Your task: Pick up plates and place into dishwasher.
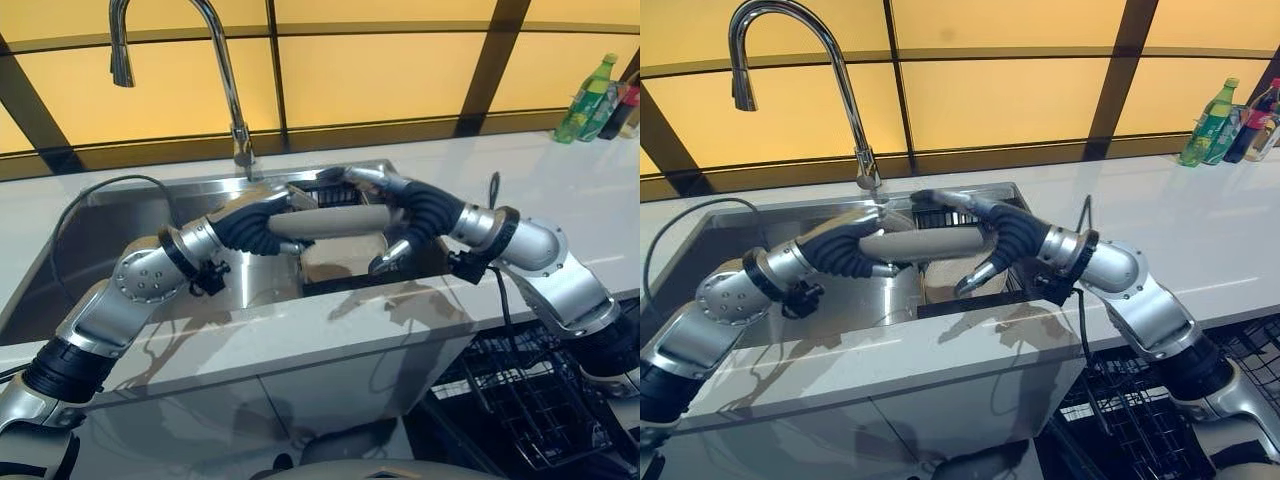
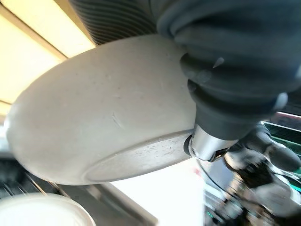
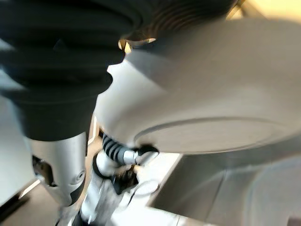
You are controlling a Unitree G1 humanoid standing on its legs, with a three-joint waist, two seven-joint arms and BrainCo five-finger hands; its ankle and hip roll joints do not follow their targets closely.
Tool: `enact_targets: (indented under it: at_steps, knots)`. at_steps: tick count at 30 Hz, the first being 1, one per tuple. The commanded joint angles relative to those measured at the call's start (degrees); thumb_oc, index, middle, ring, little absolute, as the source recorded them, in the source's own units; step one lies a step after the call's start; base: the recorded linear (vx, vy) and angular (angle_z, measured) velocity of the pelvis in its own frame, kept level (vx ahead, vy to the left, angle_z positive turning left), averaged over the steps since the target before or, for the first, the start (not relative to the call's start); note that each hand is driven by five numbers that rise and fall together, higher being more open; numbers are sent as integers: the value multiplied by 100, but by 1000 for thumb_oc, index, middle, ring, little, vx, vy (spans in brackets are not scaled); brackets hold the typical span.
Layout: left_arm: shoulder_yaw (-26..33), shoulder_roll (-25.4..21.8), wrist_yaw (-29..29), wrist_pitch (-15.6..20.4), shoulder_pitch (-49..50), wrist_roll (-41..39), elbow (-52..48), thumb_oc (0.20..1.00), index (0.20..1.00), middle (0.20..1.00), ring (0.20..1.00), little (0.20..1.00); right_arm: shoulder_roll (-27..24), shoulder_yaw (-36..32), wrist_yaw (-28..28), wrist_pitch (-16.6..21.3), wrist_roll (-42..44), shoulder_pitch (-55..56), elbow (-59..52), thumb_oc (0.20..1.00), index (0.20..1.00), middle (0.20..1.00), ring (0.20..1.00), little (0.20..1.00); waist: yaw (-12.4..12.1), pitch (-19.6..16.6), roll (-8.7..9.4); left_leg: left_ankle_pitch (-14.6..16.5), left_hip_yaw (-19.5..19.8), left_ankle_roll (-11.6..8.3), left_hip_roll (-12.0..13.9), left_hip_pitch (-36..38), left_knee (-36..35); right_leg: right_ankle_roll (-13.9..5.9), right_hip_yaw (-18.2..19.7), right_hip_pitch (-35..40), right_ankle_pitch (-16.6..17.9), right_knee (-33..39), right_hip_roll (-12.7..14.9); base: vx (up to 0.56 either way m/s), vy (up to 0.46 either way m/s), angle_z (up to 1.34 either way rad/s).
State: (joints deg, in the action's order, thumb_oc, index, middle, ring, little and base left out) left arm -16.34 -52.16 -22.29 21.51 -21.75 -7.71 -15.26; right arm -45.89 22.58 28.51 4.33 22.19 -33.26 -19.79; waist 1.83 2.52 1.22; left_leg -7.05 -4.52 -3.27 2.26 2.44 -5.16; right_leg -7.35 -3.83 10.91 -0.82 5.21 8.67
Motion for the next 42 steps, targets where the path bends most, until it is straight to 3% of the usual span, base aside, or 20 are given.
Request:
enact_targets:
  at_steps: [1,10,13,20,31,42]
  knots:
    - [-178,155,-97,-6,-1008,-690,-318,200,200,200,200,200,6,315,-41,275,263,-616,-403,1000,1000,1000,1000,1000,-204,-161,92,694,100,-34,86,525,16,-92,-122,-449,497,-21,10,0,0,0]
    - [-8,14,-123,106,-856,-680,-331,200,200,200,200,200,-164,179,264,86,-45,-333,-424,1000,1000,1000,1000,1000,-217,-191,80,675,118,-22,73,499,16,-101,-142,-458,514,-21,32,0,4,0]
    - [207,-89,-16,223,-692,-597,-388,200,200,200,200,200,-405,15,320,-130,-355,-42,-346,1000,1000,1000,1000,1000,-208,-187,84,671,126,-21,65,501,16,-102,-148,-445,514,-21,36,9,32,6]
    - [743,-254,211,417,-305,-469,-445,200,200,200,200,200,-706,-601,240,-136,-515,575,-235,1000,1000,1000,1000,1000,-146,-170,107,670,102,-30,67,515,16,-109,-175,-437,535,-21,48,1,5,1]
    - [1437,61,190,602,280,-798,-683,200,200,200,200,200,-441,-1230,-80,-96,-551,1125,-244,1000,1000,1000,1000,1000,-180,-172,90,685,145,-32,75,519,16,-105,-186,-420,513,-21,50,0,0,0]
    - [1293,464,-110,393,197,-1155,-820,200,200,200,200,200,-77,-1038,-202,-24,-540,982,-247,1000,1000,1000,1000,1000,-242,-178,101,694,224,-24,66,510,16,-77,-183,-421,487,-21,27,0,0,0]
